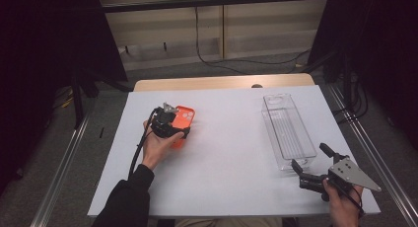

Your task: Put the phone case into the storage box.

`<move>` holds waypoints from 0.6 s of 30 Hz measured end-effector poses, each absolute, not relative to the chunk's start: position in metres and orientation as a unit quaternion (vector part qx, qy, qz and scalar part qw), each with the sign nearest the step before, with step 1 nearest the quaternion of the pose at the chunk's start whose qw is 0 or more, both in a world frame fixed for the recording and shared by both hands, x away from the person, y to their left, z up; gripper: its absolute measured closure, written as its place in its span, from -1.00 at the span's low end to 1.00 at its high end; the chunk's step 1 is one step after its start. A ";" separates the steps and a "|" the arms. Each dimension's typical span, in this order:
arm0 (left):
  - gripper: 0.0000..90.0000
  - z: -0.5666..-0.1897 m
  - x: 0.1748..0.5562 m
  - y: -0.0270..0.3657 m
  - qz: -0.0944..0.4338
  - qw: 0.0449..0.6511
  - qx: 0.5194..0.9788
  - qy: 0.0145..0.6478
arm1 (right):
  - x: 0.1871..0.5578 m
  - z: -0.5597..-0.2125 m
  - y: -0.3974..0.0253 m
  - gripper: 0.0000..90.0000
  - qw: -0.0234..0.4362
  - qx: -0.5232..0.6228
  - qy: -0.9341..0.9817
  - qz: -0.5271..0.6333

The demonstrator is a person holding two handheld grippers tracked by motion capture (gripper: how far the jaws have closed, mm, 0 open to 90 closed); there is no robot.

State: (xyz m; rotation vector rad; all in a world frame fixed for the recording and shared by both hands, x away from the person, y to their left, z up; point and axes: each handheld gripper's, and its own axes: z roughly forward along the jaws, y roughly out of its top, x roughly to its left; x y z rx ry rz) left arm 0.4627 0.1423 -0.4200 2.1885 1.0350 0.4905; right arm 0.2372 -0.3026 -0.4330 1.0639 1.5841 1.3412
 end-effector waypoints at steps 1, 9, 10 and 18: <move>-0.69 -0.419 0.461 0.143 0.191 0.332 0.838 0.390 | 0.237 -0.433 -0.303 -1.00 0.394 0.419 0.624 0.529; -0.69 -0.413 0.453 0.142 0.197 0.349 0.838 0.371 | 0.237 -0.431 -0.304 -1.00 0.395 0.422 0.619 0.532; -0.69 -0.413 0.452 0.142 0.198 0.352 0.837 0.370 | 0.236 -0.431 -0.304 -1.00 0.395 0.422 0.618 0.532; -0.69 -0.410 0.439 0.139 0.202 0.363 0.838 0.353 | 0.237 -0.430 -0.303 -1.00 0.387 0.423 0.616 0.541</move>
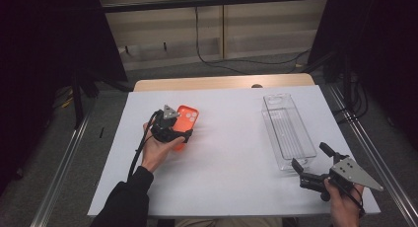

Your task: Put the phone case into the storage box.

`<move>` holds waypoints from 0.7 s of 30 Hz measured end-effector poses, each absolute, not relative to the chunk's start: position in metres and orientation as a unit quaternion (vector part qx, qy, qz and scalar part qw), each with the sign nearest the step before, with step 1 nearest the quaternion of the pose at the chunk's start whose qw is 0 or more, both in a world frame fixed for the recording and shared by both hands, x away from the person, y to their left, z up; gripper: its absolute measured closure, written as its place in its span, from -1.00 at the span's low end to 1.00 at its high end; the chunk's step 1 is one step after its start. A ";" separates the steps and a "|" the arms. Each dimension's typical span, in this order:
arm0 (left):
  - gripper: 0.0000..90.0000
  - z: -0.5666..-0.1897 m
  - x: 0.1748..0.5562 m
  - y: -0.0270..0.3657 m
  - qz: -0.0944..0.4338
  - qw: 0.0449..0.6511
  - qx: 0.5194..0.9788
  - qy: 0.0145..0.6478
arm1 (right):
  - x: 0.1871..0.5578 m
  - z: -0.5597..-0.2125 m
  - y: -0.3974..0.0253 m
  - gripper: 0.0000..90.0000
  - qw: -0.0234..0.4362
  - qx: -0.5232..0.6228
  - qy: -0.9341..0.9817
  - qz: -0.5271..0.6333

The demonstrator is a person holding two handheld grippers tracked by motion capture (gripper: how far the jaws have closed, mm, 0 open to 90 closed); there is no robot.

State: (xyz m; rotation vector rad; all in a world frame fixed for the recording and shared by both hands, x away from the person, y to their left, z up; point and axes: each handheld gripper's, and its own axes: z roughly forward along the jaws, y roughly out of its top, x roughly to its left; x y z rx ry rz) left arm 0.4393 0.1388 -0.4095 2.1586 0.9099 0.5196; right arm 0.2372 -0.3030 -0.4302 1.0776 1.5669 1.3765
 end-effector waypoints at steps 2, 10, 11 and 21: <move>-0.69 -0.408 0.436 0.140 0.201 0.363 0.840 0.349 | 0.237 -0.430 -0.303 -1.00 0.385 0.426 0.614 0.542; -0.69 -0.400 0.419 0.148 0.204 0.378 0.838 0.336 | 0.239 -0.427 -0.296 -1.00 0.379 0.419 0.617 0.548; -0.69 -0.399 0.417 0.151 0.203 0.380 0.838 0.335 | 0.239 -0.427 -0.295 -1.00 0.378 0.418 0.617 0.549; -0.69 -0.402 0.402 0.158 0.202 0.388 0.836 0.332 | 0.243 -0.424 -0.285 -1.00 0.372 0.411 0.624 0.551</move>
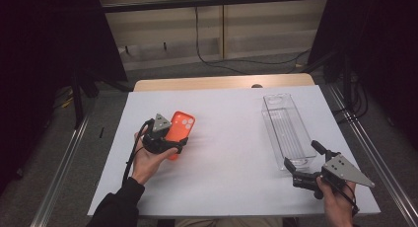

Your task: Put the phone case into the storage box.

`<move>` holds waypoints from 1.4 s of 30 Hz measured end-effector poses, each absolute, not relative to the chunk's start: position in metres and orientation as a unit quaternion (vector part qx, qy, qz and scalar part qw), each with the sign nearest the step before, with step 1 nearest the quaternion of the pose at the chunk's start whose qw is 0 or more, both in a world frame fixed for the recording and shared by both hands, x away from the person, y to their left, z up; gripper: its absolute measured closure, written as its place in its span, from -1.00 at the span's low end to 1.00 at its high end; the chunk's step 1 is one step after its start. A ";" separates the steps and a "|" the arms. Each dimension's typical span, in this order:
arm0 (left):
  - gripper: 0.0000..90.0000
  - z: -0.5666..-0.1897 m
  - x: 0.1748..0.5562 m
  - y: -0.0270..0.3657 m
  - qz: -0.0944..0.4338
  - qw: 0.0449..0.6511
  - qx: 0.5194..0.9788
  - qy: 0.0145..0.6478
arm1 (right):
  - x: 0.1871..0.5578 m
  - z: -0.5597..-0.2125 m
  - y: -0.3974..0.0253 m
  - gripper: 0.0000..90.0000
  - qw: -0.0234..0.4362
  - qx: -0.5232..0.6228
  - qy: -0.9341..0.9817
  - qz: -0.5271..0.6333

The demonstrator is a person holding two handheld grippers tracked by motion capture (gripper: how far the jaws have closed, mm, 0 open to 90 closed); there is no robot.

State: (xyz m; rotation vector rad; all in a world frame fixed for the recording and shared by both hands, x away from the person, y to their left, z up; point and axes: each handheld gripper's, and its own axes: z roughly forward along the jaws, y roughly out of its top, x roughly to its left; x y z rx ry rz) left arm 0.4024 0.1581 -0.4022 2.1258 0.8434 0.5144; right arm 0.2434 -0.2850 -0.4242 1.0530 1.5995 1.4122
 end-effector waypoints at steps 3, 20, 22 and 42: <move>-0.69 -0.402 0.397 0.155 0.201 0.395 0.836 0.323 | 0.245 -0.423 -0.280 -1.00 0.369 0.406 0.629 0.550; -0.69 -0.404 0.375 0.131 0.201 0.406 0.845 0.285 | 0.263 -0.419 -0.251 -1.00 0.323 0.373 0.659 0.568; -0.69 -0.405 0.374 0.129 0.207 0.401 0.847 0.280 | 0.265 -0.420 -0.248 -1.00 0.316 0.367 0.666 0.566; -0.69 -0.407 0.365 0.110 0.203 0.413 0.849 0.259 | 0.291 -0.416 -0.210 -0.89 0.260 0.396 0.692 0.545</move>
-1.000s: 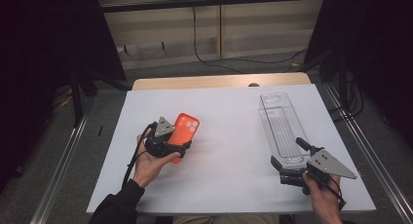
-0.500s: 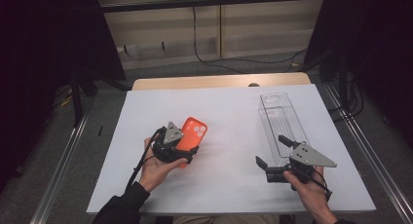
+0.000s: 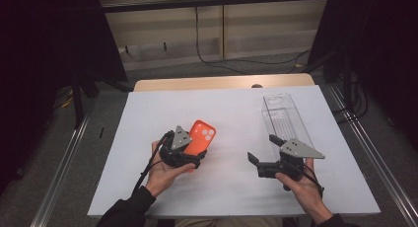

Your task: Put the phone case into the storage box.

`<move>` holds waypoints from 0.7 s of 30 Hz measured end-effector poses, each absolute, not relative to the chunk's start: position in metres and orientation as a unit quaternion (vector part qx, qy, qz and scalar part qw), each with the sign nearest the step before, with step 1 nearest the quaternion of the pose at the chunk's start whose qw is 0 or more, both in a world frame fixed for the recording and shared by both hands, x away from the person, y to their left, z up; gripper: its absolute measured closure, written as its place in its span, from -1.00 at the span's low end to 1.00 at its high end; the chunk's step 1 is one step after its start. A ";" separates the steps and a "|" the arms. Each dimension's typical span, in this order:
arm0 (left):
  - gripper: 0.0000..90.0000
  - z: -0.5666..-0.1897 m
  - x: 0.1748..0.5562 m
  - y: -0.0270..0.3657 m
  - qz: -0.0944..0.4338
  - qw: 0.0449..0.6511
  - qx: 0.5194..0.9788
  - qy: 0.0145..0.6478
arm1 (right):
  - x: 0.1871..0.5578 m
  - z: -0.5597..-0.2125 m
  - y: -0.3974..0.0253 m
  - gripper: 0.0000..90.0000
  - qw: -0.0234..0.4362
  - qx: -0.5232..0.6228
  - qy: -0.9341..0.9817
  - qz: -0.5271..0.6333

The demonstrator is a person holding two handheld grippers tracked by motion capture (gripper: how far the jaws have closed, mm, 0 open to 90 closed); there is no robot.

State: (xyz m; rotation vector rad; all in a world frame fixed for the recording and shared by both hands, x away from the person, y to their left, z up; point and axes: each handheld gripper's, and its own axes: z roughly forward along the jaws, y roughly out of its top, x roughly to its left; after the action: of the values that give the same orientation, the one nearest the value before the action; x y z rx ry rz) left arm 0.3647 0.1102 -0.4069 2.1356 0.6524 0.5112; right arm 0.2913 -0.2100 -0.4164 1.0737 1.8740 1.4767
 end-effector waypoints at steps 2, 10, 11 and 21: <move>-0.69 -0.407 0.364 0.108 0.204 0.413 0.850 0.257 | 0.293 -0.416 -0.208 -0.88 0.249 0.397 0.694 0.546; -0.69 -0.408 0.358 0.095 0.206 0.416 0.852 0.242 | 0.299 -0.408 -0.197 -0.83 0.222 0.395 0.721 0.525; -0.69 -0.408 0.357 0.093 0.206 0.418 0.852 0.241 | 0.300 -0.407 -0.196 -0.83 0.218 0.398 0.726 0.517; -0.69 -0.411 0.350 0.085 0.218 0.420 0.851 0.225 | 0.306 -0.404 -0.188 -0.84 0.170 0.417 0.739 0.501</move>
State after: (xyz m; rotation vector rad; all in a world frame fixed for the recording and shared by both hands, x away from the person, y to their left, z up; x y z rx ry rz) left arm 0.3496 0.0849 -0.4108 2.1333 0.5648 0.5474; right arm 0.3055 -0.1881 -0.4042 1.1858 2.0981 1.4242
